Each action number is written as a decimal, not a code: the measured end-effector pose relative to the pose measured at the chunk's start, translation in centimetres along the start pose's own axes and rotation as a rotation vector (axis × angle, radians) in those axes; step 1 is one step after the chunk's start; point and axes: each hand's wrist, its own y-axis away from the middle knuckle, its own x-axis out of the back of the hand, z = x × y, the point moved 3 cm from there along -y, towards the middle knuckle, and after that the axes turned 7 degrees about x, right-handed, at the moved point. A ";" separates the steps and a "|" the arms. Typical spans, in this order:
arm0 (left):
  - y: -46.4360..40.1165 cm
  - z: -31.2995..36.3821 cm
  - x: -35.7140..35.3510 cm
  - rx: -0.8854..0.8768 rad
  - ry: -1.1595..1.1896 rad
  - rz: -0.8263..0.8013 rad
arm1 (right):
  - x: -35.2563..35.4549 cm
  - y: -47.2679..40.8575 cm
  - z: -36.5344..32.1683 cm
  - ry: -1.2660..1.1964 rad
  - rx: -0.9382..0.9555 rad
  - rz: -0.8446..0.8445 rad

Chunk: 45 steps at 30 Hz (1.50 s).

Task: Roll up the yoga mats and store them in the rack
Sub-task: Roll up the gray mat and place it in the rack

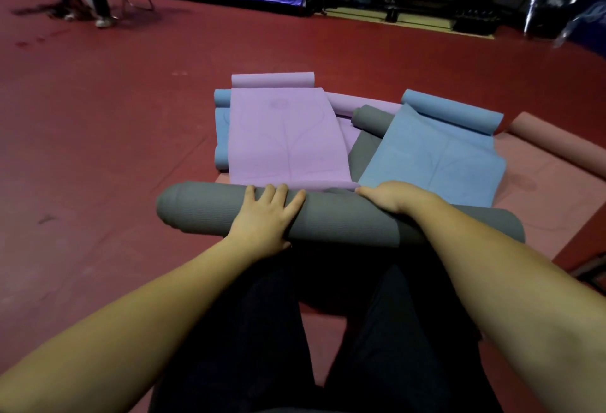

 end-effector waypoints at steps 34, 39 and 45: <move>-7.0 -2.6 2.0 -0.127 0.762 -0.755 | -0.9 3.3 1.0 0.177 0.043 0.226; -4.0 -2.6 2.4 -0.211 0.487 -0.191 | -0.9 2.1 1.1 0.142 0.028 0.179; -0.3 -0.9 -0.6 -0.153 0.073 0.058 | -0.5 0.9 0.6 0.076 0.002 0.076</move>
